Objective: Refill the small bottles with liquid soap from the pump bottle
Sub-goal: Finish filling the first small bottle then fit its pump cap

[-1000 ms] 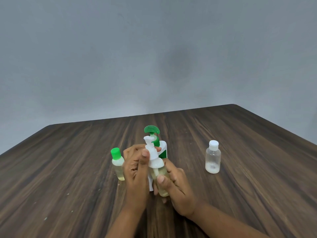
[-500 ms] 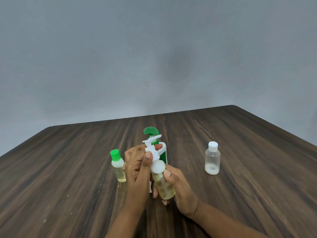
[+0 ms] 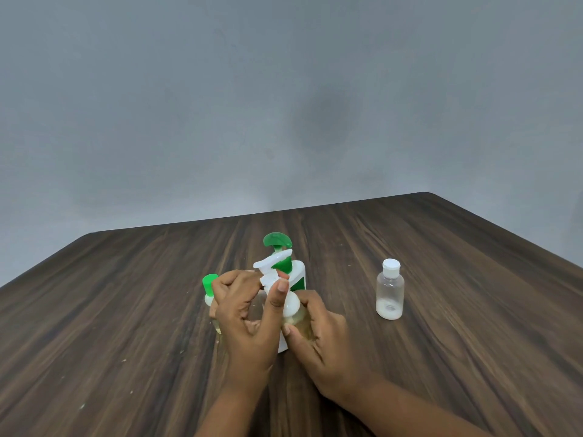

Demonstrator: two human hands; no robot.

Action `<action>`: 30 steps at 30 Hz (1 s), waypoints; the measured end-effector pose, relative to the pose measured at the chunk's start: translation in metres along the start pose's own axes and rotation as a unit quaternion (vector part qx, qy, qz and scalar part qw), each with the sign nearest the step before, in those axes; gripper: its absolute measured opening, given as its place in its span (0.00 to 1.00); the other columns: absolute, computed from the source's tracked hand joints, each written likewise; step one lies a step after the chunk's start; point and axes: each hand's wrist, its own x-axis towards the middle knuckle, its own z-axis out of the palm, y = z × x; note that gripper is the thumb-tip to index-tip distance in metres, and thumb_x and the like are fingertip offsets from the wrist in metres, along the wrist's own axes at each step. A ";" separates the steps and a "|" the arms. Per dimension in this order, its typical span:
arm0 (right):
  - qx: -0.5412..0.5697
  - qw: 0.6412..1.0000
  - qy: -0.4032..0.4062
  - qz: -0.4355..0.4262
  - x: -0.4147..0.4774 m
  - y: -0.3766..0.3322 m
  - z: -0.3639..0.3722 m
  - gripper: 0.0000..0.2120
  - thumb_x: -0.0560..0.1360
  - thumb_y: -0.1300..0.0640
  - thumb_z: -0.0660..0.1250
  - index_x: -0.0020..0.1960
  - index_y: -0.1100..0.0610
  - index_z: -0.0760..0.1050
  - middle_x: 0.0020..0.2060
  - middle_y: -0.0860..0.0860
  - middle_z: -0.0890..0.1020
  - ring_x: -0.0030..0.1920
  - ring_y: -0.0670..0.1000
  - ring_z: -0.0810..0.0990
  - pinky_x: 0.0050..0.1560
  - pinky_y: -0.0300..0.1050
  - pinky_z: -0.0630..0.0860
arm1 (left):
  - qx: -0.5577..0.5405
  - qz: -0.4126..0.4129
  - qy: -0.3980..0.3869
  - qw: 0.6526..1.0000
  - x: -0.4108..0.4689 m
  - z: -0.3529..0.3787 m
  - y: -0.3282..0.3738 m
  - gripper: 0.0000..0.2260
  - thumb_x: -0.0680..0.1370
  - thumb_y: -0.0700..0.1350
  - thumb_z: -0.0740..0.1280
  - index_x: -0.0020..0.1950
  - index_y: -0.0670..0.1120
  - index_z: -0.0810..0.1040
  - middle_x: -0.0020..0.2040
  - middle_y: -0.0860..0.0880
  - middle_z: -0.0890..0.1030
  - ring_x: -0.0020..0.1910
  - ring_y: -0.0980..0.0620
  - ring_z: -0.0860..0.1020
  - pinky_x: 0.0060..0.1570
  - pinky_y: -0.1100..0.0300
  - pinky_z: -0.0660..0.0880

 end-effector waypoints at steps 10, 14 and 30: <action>-0.089 0.984 0.145 -0.046 0.001 -0.002 0.005 0.12 0.70 0.46 0.66 0.49 0.48 0.67 0.31 0.45 0.78 0.28 0.45 0.77 0.26 0.44 0.72 | -0.042 -0.137 0.132 0.981 -0.012 0.020 0.025 0.14 0.60 0.63 0.72 0.39 0.57 0.80 0.41 0.54 0.80 0.48 0.55 0.74 0.49 0.66 0.73; -0.073 0.986 0.140 -0.044 -0.001 0.001 0.005 0.12 0.70 0.47 0.67 0.48 0.48 0.67 0.33 0.45 0.78 0.28 0.45 0.77 0.25 0.46 0.73 | -0.137 -0.221 0.150 0.954 -0.014 0.028 0.029 0.20 0.56 0.64 0.77 0.38 0.52 0.82 0.45 0.43 0.81 0.52 0.41 0.79 0.51 0.43 0.77; 0.174 0.984 0.039 -0.024 0.003 0.002 0.001 0.06 0.76 0.47 0.63 0.49 0.47 0.70 0.30 0.44 0.75 0.29 0.44 0.73 0.29 0.44 0.71 | -0.252 -0.225 -0.199 0.920 0.002 -0.025 0.037 0.17 0.77 0.44 0.63 0.64 0.41 0.74 0.59 0.43 0.80 0.61 0.48 0.77 0.60 0.54 0.74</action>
